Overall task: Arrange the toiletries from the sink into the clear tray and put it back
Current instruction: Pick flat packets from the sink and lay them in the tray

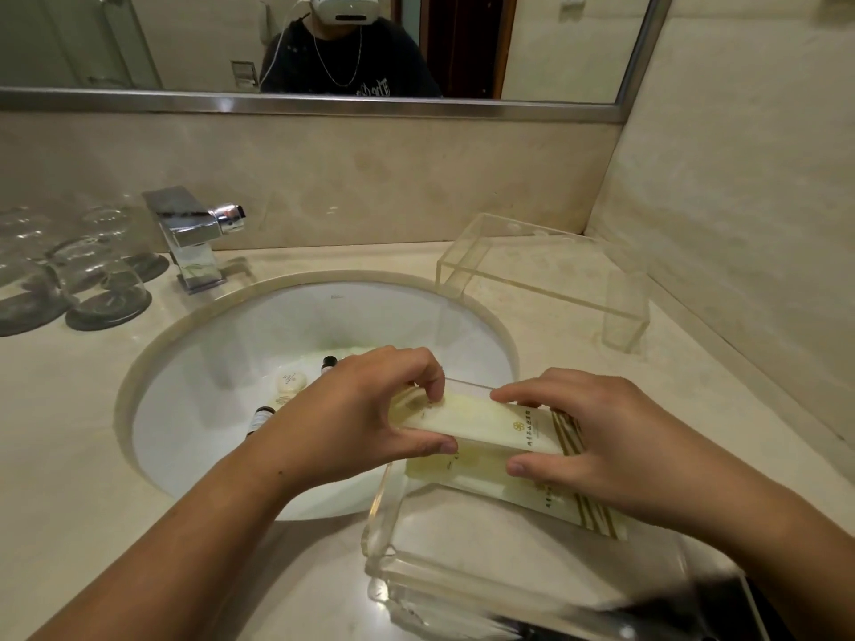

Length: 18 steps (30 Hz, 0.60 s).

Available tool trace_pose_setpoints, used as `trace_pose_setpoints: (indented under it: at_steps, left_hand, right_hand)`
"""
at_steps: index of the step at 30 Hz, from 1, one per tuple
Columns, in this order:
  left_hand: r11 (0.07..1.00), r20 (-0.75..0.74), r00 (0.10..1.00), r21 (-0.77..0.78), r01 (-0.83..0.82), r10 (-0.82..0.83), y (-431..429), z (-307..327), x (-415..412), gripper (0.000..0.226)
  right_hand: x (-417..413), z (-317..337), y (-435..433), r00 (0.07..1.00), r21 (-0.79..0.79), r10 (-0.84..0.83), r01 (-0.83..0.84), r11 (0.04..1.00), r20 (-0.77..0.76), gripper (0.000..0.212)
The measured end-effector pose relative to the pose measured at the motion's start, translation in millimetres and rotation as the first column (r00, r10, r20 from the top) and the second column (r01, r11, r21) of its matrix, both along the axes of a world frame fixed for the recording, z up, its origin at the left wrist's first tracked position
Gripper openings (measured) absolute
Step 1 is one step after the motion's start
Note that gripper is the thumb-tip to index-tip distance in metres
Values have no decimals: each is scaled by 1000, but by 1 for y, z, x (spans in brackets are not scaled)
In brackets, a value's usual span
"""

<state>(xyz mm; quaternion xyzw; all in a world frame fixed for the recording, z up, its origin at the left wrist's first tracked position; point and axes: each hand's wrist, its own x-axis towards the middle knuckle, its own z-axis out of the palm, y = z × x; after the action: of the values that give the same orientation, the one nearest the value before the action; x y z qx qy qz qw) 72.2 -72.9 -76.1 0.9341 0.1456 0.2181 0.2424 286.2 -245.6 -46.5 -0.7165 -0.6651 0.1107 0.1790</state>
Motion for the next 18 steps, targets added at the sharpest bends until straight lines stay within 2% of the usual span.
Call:
trace_pose_setpoints:
  at_steps: [6,10,18]
  left_hand:
    - [998,-81,995,31,55,-53,-14,0,-2,34]
    - [991,-135,987,87,101,-89,-20,0,1,29]
    - [964,-261,965,245,101,-34,-25,6,5,28]
  right_hand:
    - [4,-12,-28,1000,22,-19,19,1000,-2,60]
    - [3,-22,-42,996,33,-43,41,999,78,59]
    - [2,-36,-46,989,57,-50,42,997,140,56]
